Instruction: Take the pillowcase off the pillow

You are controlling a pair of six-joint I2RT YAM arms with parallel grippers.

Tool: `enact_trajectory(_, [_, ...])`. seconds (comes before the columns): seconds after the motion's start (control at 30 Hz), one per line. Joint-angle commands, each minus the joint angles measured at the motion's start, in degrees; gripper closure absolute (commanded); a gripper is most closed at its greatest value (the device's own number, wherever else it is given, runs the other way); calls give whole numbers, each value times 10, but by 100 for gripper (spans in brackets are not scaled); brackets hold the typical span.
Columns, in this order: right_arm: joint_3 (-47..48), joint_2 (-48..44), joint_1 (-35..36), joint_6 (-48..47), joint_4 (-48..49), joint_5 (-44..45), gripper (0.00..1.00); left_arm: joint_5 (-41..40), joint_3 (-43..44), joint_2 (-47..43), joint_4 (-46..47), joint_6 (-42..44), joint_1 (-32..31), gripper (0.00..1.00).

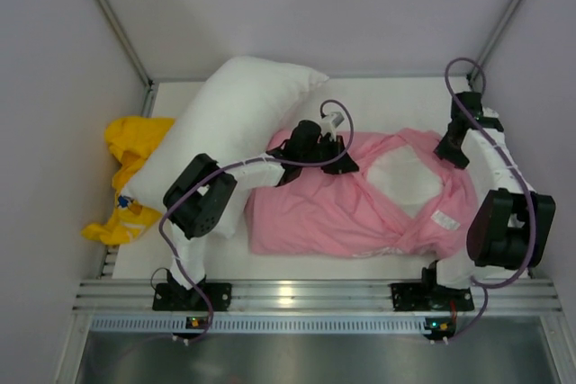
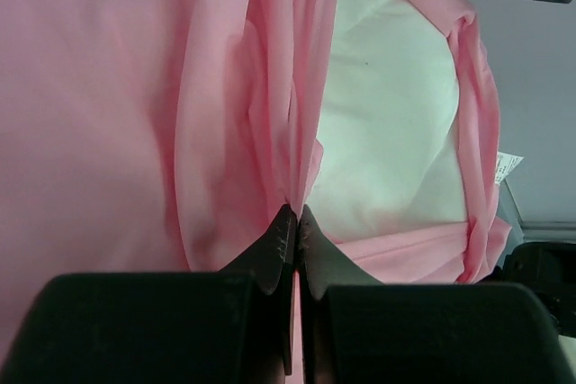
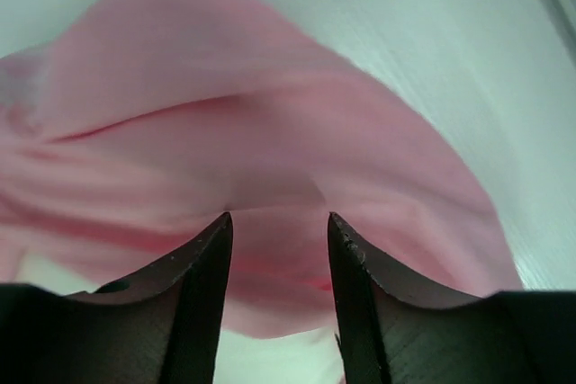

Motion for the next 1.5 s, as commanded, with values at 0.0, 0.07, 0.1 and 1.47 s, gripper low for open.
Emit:
enact_trajectory(0.0, [-15,-58,66,-66,96,-64,55,25,-3,-25,35,-4,-1,100])
enact_trajectory(0.07, [-25,-81,123,-73,107,-64,50,28,0,-25,35,-4,-1,100])
enact_trajectory(0.1, [-31,-104,140,-84,122,-65,48,29,1,-26,35,-4,-1,100])
enact_trajectory(1.47, [55,116,42,-53,110,133,100,23,1,-41,16,5,-3,100])
